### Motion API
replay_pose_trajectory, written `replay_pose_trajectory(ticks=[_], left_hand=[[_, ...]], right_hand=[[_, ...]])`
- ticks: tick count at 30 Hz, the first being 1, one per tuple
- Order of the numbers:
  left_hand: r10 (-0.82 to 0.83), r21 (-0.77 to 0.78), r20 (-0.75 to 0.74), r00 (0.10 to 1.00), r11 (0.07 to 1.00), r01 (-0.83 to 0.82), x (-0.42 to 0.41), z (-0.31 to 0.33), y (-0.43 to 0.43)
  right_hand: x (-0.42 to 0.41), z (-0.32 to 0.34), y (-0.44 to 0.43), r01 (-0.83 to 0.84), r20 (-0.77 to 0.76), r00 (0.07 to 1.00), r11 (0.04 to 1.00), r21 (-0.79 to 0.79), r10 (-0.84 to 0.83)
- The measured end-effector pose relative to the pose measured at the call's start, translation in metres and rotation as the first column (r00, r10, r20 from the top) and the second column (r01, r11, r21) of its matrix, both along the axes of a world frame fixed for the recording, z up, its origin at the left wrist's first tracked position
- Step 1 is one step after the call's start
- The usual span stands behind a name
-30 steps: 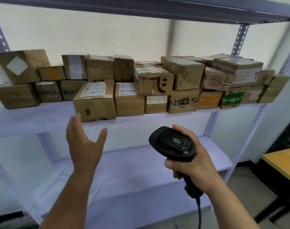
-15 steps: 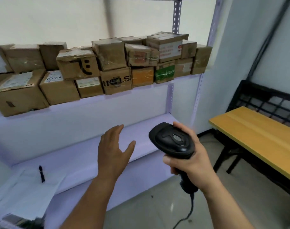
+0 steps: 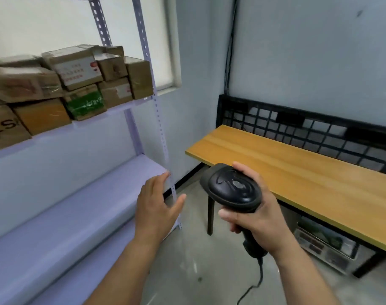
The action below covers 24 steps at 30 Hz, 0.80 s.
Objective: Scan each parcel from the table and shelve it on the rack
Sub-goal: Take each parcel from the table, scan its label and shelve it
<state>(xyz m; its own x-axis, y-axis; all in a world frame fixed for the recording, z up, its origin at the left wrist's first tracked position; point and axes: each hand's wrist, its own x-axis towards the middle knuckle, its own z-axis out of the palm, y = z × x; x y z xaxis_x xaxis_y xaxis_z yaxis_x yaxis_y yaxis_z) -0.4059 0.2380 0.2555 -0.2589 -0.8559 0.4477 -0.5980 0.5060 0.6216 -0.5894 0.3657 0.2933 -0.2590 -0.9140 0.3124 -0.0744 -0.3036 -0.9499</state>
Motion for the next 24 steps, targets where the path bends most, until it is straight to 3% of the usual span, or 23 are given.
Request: replay_pose_trajectory(ticks=[11, 24], left_hand=[[-0.31, 0.028, 0.025, 0.95, 0.95, 0.31, -0.158, -0.015, -0.006], [-0.638, 0.08, 0.126, 0.76, 0.77, 0.633, -0.347, -0.03, -0.034]], right_hand=[[-0.104, -0.02, 0.043, 0.362, 0.013, 0.932, 0.93, 0.061, -0.363], [-0.227, -0.021, 0.047, 0.679, -0.043, 0.728, 0.71, 0.189, -0.684]])
